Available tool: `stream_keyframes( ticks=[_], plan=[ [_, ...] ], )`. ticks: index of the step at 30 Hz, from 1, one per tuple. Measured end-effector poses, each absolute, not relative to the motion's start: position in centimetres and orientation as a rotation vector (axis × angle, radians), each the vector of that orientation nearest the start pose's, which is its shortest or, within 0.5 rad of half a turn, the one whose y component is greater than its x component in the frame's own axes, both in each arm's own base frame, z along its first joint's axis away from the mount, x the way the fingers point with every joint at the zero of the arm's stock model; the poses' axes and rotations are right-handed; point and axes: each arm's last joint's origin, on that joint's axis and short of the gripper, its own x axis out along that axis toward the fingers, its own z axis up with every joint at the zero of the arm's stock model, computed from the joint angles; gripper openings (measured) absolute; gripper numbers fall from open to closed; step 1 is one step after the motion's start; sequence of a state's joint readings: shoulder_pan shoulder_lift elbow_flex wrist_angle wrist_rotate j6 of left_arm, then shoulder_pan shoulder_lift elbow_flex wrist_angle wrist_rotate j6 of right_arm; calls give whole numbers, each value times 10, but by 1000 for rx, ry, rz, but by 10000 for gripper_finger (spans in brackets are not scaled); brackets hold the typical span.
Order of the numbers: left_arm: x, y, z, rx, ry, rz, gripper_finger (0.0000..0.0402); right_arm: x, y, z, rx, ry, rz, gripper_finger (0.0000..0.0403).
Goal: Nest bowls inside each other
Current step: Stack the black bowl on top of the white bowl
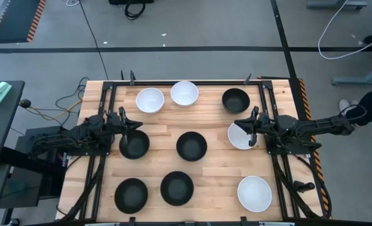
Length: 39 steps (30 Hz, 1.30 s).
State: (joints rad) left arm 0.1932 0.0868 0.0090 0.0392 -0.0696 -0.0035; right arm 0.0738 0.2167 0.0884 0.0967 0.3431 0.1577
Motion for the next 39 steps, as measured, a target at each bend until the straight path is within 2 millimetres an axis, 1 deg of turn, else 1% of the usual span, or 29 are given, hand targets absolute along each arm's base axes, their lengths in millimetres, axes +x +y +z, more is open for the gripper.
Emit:
stream_keyframes(
  ticks=[3, 6, 10, 14, 17, 21, 26, 31, 36, 39],
  plan=[
    [103, 24, 165, 11, 86, 331, 14, 114, -4, 194, 140, 41, -296, 23],
    [106, 26, 175, 11, 110, 364, 22, 123, -6, 207, 103, 101, -318, 25],
    [114, 28, 193, 14, 147, 383, 31, 140, -9, 225, 77, 224, -350, 33],
    [123, 33, 200, 38, 212, 425, 34, 161, -11, 235, 50, 333, -363, 45],
    [129, 43, 202, 35, 262, 508, 30, 176, -14, 239, 36, 389, -381, 55],
    [135, 55, 196, 17, 348, 579, 28, 187, -14, 230, 23, 489, -376, 65],
    [140, 68, 194, 0, 399, 642, 34, 190, -12, 227, 2, 504, -359, 66],
    [143, 74, 193, 1, 399, 665, 35, 189, -12, 230, -2, 482, -374, 64],
    [148, 75, 197, 25, 349, 623, 30, 189, -12, 232, 31, 462, -382, 64],
    [149, 74, 200, 23, 309, 585, 36, 189, -12, 232, 40, 461, -385, 64]
  ],
)
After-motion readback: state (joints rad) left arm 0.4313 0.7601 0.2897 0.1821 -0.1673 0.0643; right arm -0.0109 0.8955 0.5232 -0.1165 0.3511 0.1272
